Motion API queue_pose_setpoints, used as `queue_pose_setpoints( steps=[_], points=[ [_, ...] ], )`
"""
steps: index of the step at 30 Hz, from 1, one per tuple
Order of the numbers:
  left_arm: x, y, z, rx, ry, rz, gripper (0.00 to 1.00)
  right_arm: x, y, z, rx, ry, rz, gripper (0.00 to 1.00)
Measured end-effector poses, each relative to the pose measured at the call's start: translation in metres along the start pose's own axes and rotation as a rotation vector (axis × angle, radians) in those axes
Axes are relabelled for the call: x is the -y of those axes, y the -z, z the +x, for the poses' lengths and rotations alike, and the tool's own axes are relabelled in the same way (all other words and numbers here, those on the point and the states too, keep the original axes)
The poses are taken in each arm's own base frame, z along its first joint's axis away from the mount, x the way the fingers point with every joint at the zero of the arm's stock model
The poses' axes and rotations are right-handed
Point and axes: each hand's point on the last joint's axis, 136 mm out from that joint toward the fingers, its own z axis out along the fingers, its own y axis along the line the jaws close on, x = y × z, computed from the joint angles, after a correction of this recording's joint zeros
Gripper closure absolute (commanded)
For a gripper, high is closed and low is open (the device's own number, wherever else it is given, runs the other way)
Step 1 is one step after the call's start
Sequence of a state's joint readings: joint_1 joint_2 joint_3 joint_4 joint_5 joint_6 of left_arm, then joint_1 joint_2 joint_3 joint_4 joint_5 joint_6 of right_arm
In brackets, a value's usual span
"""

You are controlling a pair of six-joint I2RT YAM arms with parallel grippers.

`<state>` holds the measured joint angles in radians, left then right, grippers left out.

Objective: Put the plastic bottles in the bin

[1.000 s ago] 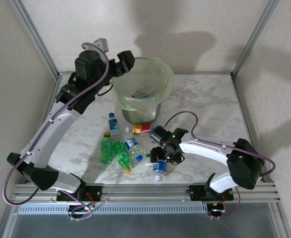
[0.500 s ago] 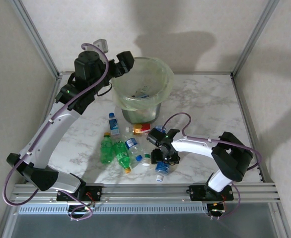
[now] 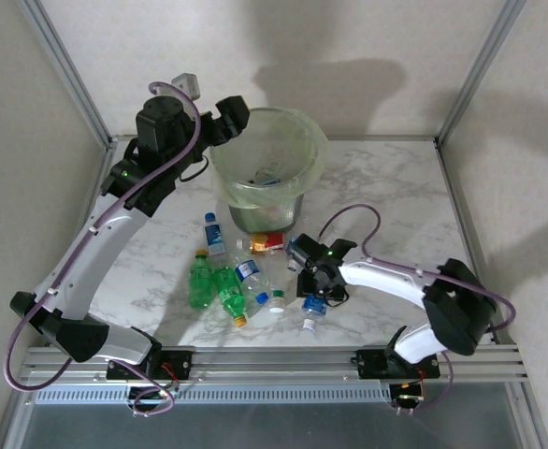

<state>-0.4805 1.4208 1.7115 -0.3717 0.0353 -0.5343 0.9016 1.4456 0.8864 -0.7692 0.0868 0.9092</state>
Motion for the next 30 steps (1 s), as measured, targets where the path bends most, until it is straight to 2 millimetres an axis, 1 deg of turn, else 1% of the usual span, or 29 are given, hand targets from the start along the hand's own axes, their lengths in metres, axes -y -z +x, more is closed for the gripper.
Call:
queue_pose_setpoints(
  steps=[3,6,9,11,12,14,17,20,23,28,30],
  points=[
    [0.002,0.0,0.0,-0.001,0.01,0.011,0.04,0.002,0.03,-0.018,0.089,-0.026,-0.033,0.4],
    [0.004,0.0,0.0,-0.005,0.018,0.025,0.05,0.001,0.072,-0.044,0.205,-0.068,-0.079,0.41],
    [0.007,0.0,0.0,-0.009,0.025,0.044,0.05,0.003,0.123,-0.072,0.339,-0.121,-0.13,0.41],
    [0.012,0.0,-0.001,-0.008,0.032,0.065,0.06,0.005,0.161,-0.09,0.434,-0.152,-0.165,0.4],
    [0.014,0.0,-0.001,-0.011,0.035,0.079,0.06,0.005,0.177,-0.097,0.475,-0.166,-0.181,0.4],
    [0.021,0.001,-0.002,-0.016,0.043,0.112,0.07,0.005,0.217,-0.113,0.575,-0.191,-0.225,0.4],
    [0.029,0.001,0.0,-0.031,0.049,0.158,0.08,0.007,0.266,-0.13,0.701,-0.218,-0.278,0.39],
    [0.04,0.002,0.002,-0.047,0.048,0.209,0.08,0.005,0.305,-0.143,0.804,-0.234,-0.332,0.38],
    [0.052,0.004,0.008,-0.069,0.041,0.259,0.08,0.003,0.338,-0.155,0.889,-0.24,-0.377,0.38],
    [0.077,0.011,0.02,-0.112,0.022,0.357,0.07,-0.008,0.385,-0.179,1.004,-0.241,-0.431,0.38],
    [0.087,0.015,0.024,-0.124,0.013,0.4,0.05,-0.012,0.397,-0.187,1.038,-0.238,-0.443,0.37]
  ],
)
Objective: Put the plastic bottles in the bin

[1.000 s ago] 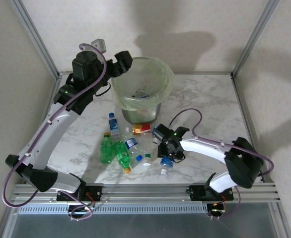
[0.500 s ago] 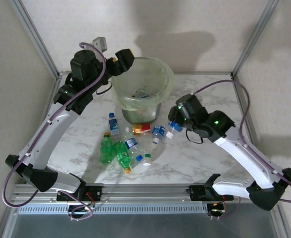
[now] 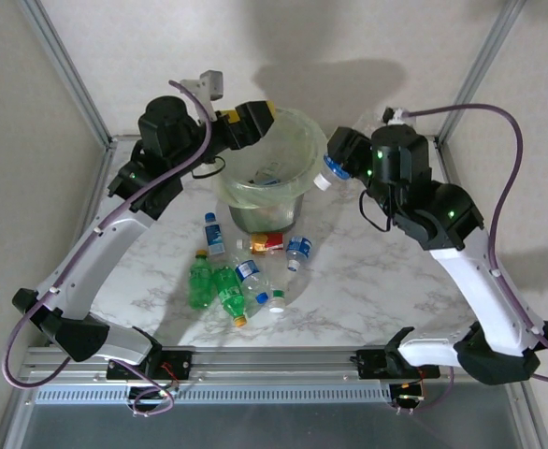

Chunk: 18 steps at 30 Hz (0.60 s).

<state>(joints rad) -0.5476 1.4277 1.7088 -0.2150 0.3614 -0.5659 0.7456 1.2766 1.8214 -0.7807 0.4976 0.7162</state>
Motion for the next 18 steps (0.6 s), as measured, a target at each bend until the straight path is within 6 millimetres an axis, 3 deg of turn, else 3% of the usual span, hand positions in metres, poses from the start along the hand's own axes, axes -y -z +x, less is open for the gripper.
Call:
queue_pose_setpoints(
  steps=[3,18],
  points=[
    [0.013,-0.002,0.009,-0.03,-0.011,0.059,0.0,-0.01,-0.003,-0.012,0.032,0.006,-0.021,0.37],
    [0.057,-0.01,0.075,-0.285,-0.042,0.317,0.04,-0.04,-0.003,-0.034,0.085,-0.002,-0.128,0.36]
  ],
)
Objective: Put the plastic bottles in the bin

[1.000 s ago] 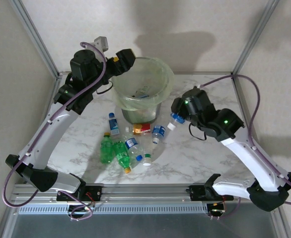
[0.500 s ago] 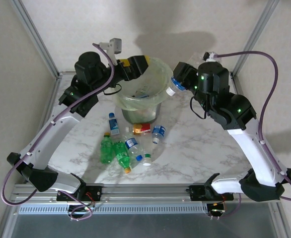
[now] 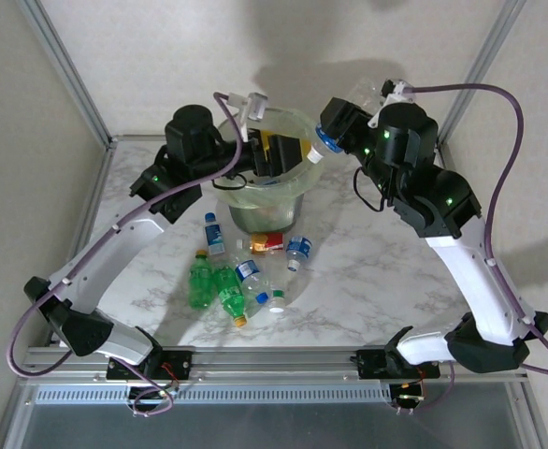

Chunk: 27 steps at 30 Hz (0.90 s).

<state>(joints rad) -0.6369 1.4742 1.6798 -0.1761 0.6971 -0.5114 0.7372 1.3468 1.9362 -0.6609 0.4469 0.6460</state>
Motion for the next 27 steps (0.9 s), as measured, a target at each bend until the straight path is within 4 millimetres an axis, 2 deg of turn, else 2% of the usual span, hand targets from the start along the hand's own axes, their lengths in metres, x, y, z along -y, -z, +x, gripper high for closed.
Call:
queue_pose_setpoints(
  steps=[7,10,19,27],
  points=[
    [0.008,-0.01,0.019,-0.083,-0.003,0.077,0.2,-0.007,0.0,-0.001,-0.003,-0.009,-0.034,0.35],
    [0.008,-0.013,0.023,-0.1,-0.002,0.092,0.23,-0.009,-0.001,0.0,-0.008,-0.013,-0.045,0.35],
    [0.006,-0.016,0.027,-0.114,-0.008,0.098,0.38,-0.02,-0.006,0.011,-0.057,-0.034,-0.098,0.36],
    [0.006,-0.016,0.027,-0.115,-0.019,0.097,0.58,-0.023,-0.008,0.016,-0.077,-0.052,-0.115,0.36]
  ],
)
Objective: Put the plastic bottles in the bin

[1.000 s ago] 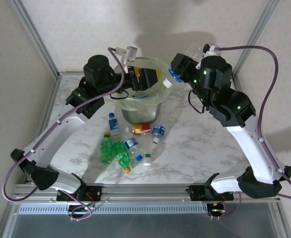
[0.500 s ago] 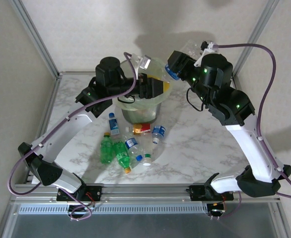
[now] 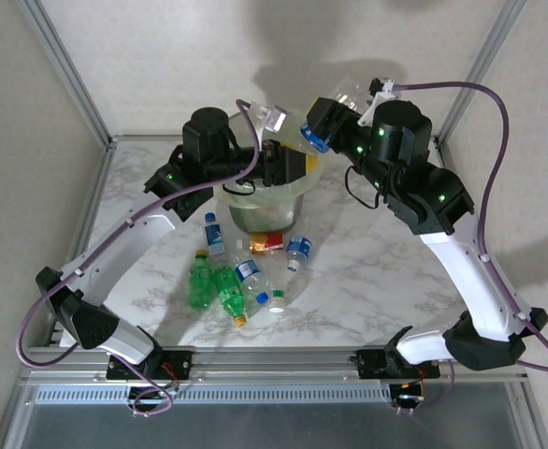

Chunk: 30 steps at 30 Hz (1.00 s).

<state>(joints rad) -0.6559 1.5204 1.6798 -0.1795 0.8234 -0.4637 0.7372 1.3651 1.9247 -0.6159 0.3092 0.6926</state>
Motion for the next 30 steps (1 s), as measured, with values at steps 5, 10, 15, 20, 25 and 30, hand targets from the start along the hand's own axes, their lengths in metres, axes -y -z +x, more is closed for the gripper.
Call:
queue_pose_setpoints(
  steps=[5,10,15,20,25,30],
  points=[
    [0.0,-0.001,0.001,-0.003,-0.013,-0.004,0.67,0.001,-0.003,0.002,-0.003,-0.006,0.003,0.34],
    [-0.002,0.001,0.0,0.0,-0.037,-0.031,0.77,0.002,-0.003,0.002,0.0,-0.01,0.006,0.28],
    [-0.007,0.002,-0.007,0.026,-0.068,-0.091,0.79,0.004,-0.003,-0.001,0.01,-0.004,0.017,0.06],
    [-0.026,0.005,-0.009,0.042,-0.085,-0.194,0.81,0.017,0.003,-0.011,0.045,0.004,0.089,0.01],
    [-0.042,0.011,-0.008,0.04,-0.113,-0.294,0.82,0.048,0.015,-0.024,0.088,0.011,0.207,0.01],
    [-0.065,0.021,-0.01,0.053,-0.128,-0.427,0.79,0.089,0.035,-0.022,0.093,0.003,0.334,0.01]
  ],
)
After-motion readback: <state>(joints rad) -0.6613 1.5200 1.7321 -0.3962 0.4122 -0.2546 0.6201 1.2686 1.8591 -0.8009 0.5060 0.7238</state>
